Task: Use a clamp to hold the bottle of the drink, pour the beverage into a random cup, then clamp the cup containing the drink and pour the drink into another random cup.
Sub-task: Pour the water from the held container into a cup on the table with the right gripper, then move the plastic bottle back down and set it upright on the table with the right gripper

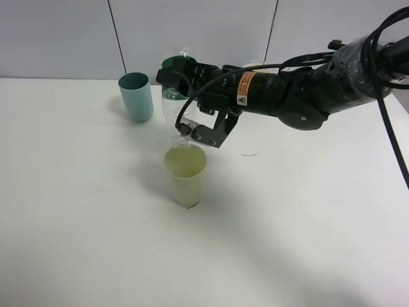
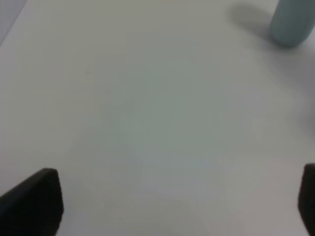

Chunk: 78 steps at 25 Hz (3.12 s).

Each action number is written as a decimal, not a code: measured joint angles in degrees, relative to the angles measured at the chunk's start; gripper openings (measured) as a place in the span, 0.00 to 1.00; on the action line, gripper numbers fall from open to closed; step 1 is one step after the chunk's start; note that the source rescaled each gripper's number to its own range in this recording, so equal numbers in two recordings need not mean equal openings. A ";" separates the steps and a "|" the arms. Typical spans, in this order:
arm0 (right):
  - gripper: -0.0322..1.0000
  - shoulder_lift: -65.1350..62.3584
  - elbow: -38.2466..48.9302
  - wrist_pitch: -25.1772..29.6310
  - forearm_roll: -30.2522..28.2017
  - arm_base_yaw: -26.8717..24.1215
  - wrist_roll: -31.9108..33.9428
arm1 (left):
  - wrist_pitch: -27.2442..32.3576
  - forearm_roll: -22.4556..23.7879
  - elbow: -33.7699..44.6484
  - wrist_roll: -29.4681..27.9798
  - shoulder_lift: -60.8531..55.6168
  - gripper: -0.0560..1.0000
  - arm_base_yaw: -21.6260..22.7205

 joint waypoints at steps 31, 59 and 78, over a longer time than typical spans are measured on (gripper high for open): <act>0.03 -1.77 0.06 2.99 12.95 -1.70 88.53 | 0.00 0.00 0.00 0.00 0.00 0.90 0.00; 0.03 -7.88 20.99 -7.97 18.66 -10.39 118.30 | 0.00 0.00 0.00 0.05 0.00 0.90 0.00; 0.03 -7.24 20.99 -6.86 16.63 -16.60 113.90 | 0.00 0.00 0.00 0.05 0.00 0.90 0.00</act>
